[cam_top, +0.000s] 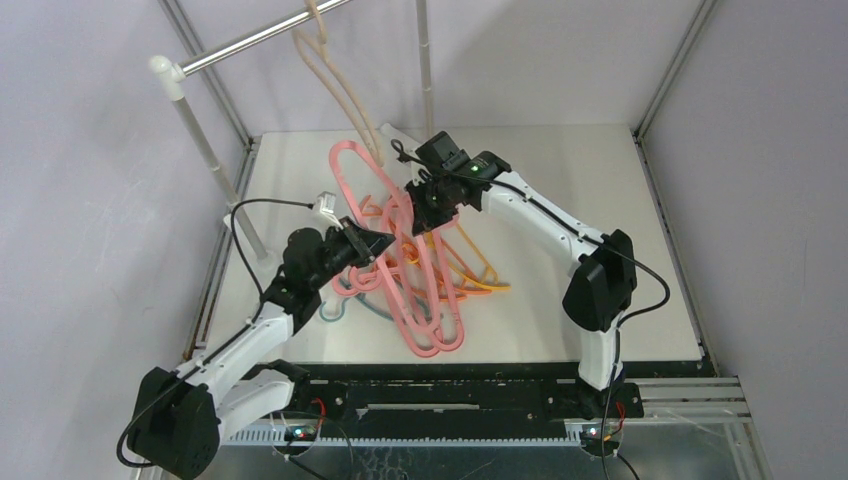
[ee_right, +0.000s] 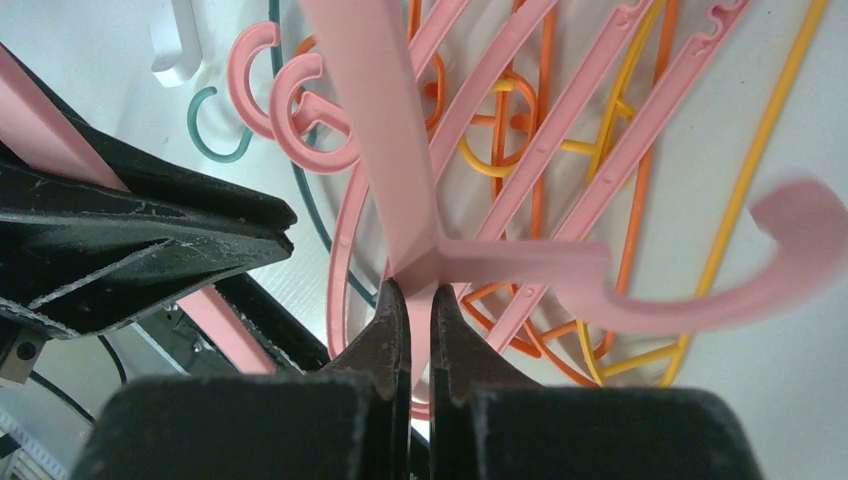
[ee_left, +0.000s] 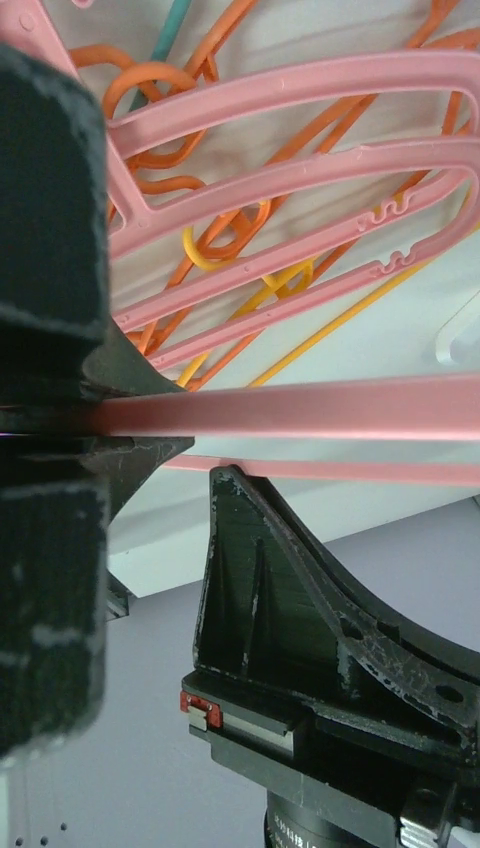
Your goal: Organize the hangers
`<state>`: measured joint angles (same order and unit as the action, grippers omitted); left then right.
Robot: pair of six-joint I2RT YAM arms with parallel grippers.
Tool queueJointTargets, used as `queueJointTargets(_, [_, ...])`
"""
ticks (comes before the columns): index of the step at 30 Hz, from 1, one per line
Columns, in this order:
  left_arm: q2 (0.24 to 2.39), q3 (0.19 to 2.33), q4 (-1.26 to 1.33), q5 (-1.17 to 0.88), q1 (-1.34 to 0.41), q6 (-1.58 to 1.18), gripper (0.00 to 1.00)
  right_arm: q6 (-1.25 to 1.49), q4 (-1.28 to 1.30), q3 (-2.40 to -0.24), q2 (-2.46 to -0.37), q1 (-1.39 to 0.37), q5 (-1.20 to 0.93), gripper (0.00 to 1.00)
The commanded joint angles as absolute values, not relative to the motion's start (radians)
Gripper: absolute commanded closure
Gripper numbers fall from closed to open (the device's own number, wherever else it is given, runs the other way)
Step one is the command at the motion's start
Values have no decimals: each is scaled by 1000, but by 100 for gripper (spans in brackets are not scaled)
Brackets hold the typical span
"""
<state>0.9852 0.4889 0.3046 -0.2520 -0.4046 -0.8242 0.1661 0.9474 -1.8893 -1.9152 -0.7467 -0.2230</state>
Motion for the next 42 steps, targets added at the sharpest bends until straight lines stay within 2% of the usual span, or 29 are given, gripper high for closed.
queueJointTargets(1, [977, 533, 320, -261, -406, -825, 100, 181, 938, -1935, -1881, -752, -228, 100])
queueJointTargets(2, [964, 531, 308, -240, -406, -825, 100, 178, 948, -1930, -1873, -752, -227, 98])
queueJointTargets(3, [949, 529, 287, -214, -406, -826, 100, 174, 954, -1919, -1857, -752, -230, 89])
queueJointTargets(6, [887, 513, 232, -131, -392, -852, 100, 159, 923, -1809, -1758, -752, -244, 55])
queueJointTargets(7, [866, 502, 234, -116, -378, -874, 100, 153, 904, -1761, -1716, -751, -250, 37])
queueJointTargets(9, [825, 474, 258, -102, -353, -914, 100, 136, 878, -1668, -1636, -745, -275, 21])
queueJointTargets(11, [786, 445, 308, -95, -332, -957, 100, 133, 857, -1592, -1565, -733, -334, 15])
queueJointTargets(14, [748, 422, 402, -94, -307, -1022, 100, 187, 766, -1453, -1461, -676, -472, 12])
queueJointTargets(21, [795, 424, 708, -162, -299, -1159, 100, 347, 493, -1298, -1380, -591, -816, 12])
queueJointTargets(26, [829, 402, 888, -197, -297, -1258, 100, 371, 448, -1290, -1433, -594, -912, 13])
queueJointTargets(31, [810, 367, 922, -189, -297, -1282, 100, 448, 325, -1285, -1479, -610, -979, 16])
queueJointTargets(33, [796, 350, 923, -177, -298, -1281, 100, 478, 282, -1285, -1496, -621, -1016, 28])
queueJointTargets(36, [793, 337, 920, -177, -296, -1278, 100, 500, 263, -1286, -1516, -635, -1053, 51])
queueJointTargets(40, [799, 336, 888, -190, -296, -1271, 100, 449, 354, -1286, -1511, -628, -1023, 82])
queueJointTargets(42, [789, 343, 818, -195, -296, -1242, 100, 421, 418, -1285, -1506, -613, -988, 93])
